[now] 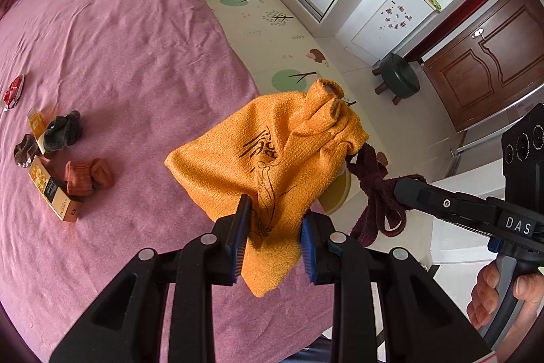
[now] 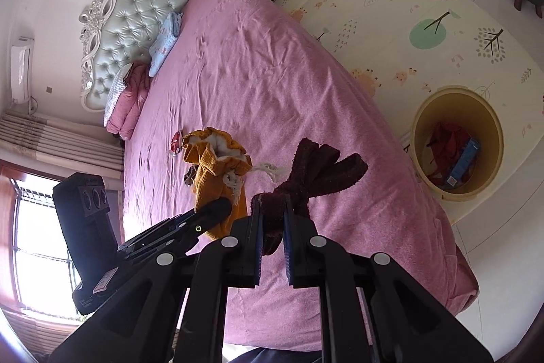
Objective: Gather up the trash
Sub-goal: 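Carry bag and sock over the yellow bin and open both tools to drop them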
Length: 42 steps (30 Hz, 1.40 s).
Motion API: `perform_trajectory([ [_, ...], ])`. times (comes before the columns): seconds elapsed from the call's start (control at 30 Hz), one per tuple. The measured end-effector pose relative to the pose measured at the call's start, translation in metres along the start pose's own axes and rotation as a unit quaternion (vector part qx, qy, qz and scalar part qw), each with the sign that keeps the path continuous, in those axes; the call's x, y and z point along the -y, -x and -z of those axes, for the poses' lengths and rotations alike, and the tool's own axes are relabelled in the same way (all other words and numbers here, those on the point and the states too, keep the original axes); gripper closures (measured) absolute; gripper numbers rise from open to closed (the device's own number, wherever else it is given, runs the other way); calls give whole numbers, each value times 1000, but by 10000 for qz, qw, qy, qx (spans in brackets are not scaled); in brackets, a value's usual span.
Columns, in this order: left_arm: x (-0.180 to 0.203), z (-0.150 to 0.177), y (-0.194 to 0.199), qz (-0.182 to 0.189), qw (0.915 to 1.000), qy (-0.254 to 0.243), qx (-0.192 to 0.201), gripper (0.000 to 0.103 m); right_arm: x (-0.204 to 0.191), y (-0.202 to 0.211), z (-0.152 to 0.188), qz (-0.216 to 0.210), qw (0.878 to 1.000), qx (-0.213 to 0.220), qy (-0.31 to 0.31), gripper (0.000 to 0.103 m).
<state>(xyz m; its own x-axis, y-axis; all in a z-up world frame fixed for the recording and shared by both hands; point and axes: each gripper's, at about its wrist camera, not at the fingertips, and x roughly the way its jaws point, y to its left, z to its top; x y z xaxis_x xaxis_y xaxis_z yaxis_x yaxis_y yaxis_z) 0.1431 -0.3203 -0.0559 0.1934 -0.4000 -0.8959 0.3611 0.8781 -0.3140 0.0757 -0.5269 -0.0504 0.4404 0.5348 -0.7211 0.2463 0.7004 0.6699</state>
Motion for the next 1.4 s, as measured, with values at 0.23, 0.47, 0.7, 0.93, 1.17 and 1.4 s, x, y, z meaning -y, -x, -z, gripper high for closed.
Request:
perform_trajectory([
  [0.23,50,-15,-39,122,9988,-389,-273,76,51,25,-13,105,9989,240,-385,93],
  [0.47,101,-30,-80,245,9947,-803,-589,75,110,49,-23,229,9945,512,-880,93],
  [0.7,137,-44,-127,308,9901,-985,-954,75,158,59,-30,335,9886,698,-1290,93],
  [0.93,161,-56,-165,307,9845,-1248,-1194,75,193,53,-41,417,9839,807,-1537,92],
  [1.17,176,-70,-189,343,9824,-1301,-1299,70,210,51,-53,460,9824,772,-1636,91],
  [1.4,182,-85,-187,299,9829,-1426,-1122,34,222,57,-61,350,9770,826,-1935,61],
])
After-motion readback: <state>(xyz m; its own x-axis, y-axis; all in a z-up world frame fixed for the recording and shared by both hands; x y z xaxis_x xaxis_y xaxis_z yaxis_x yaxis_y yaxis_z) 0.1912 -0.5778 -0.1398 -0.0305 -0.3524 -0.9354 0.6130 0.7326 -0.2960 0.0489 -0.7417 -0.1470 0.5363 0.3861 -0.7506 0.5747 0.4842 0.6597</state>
